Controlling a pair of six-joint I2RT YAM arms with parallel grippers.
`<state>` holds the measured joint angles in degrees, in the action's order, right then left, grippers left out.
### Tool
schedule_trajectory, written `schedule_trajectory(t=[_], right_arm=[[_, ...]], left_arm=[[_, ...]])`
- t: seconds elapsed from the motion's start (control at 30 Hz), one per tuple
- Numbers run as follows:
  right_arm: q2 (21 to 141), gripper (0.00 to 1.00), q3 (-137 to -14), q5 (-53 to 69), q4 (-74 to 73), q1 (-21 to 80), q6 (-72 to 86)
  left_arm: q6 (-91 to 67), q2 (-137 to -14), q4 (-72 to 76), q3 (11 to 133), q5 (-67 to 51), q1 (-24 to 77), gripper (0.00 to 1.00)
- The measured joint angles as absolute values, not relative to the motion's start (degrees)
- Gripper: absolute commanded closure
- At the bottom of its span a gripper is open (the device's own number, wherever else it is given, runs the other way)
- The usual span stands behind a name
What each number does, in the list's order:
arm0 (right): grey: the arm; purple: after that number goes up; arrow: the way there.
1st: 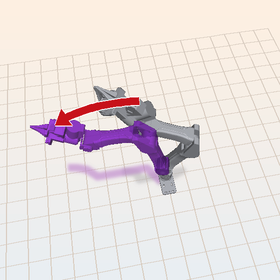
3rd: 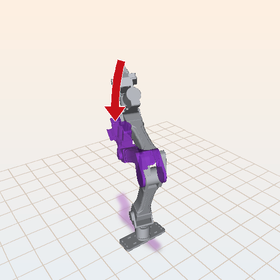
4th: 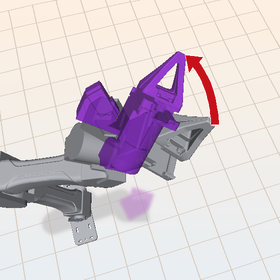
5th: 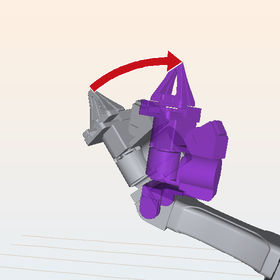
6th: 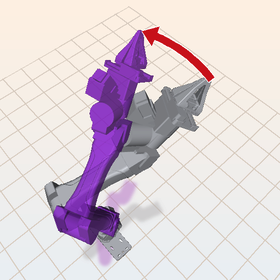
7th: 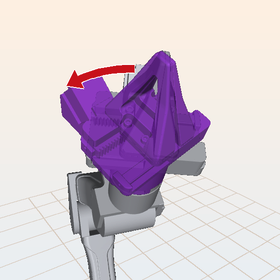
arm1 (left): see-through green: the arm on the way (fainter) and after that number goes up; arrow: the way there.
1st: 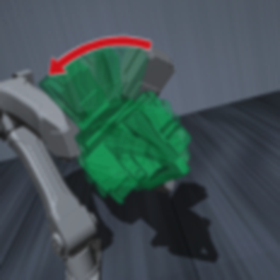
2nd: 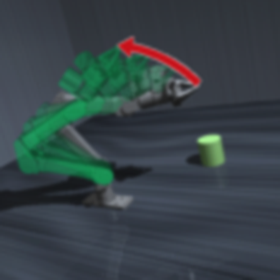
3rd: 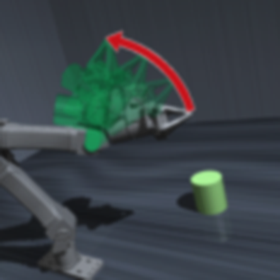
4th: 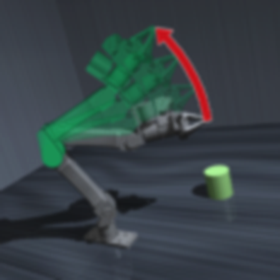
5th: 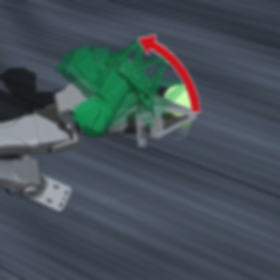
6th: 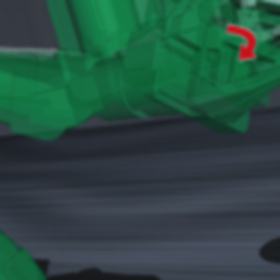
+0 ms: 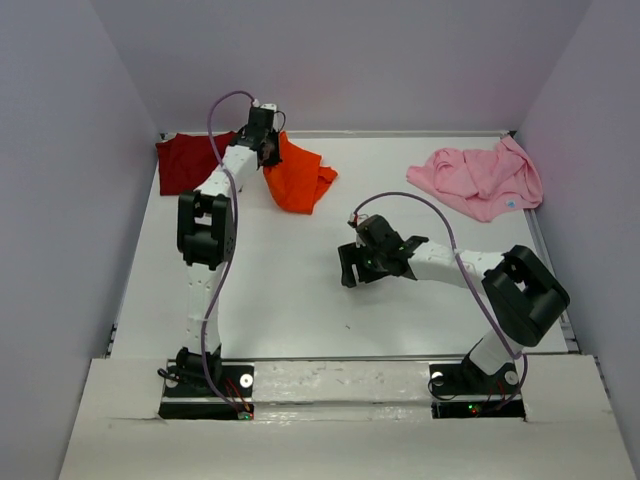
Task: Fold and stack the t-shirts
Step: Put the neatly folded tshirt into the corner of the board with the left arm
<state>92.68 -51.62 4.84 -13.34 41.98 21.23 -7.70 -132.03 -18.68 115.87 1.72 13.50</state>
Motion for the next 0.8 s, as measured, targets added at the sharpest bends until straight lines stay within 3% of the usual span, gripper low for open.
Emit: schedule_trajectory(t=[0.5,0.8], right_arm=[[92.5,0.26,-49.6,9.6,-11.9,42.0,21.2],[93.0,0.27,-49.7,11.8,-10.9,42.0,21.1]], left_arm=[[-0.4,-139.1,-23.1,132.5,16.5,5.9,1.0],[-0.2,-140.9,-25.2,136.3,17.8,4.7,1.0]])
